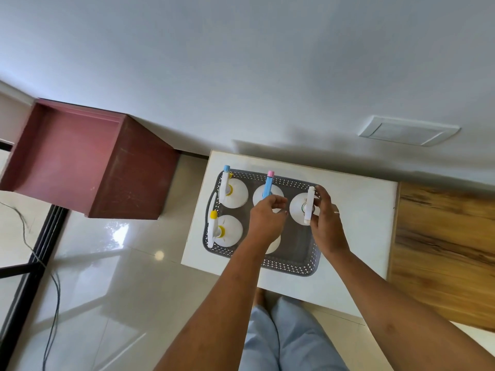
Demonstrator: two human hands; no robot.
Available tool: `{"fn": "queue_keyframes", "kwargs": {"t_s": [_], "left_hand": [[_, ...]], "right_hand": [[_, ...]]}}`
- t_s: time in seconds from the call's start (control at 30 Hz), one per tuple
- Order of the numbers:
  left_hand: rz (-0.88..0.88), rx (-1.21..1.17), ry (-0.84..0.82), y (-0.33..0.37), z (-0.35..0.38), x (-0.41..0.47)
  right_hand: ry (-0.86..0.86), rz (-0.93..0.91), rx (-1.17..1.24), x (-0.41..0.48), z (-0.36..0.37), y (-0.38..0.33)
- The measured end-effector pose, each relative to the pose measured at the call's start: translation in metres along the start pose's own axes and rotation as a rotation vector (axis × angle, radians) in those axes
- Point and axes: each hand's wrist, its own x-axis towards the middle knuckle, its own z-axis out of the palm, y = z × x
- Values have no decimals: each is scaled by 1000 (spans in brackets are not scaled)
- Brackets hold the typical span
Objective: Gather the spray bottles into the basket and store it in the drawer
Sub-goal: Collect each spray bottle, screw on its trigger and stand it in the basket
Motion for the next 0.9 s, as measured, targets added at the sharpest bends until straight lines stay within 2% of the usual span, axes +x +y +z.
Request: {"fn": "queue_keyframes", "kwargs": {"t_s": [0.5, 0.8, 0.9], "left_hand": [[24, 12, -22, -4, 10, -15], [37, -12, -35, -5, 9, -31], [36, 0, -40, -11, 8, -38]], "right_hand": [[-6, -3, 16, -8, -3, 4], [-13, -4, 123, -28, -24, -1], [5, -35, 67, -40, -25, 3]]}}
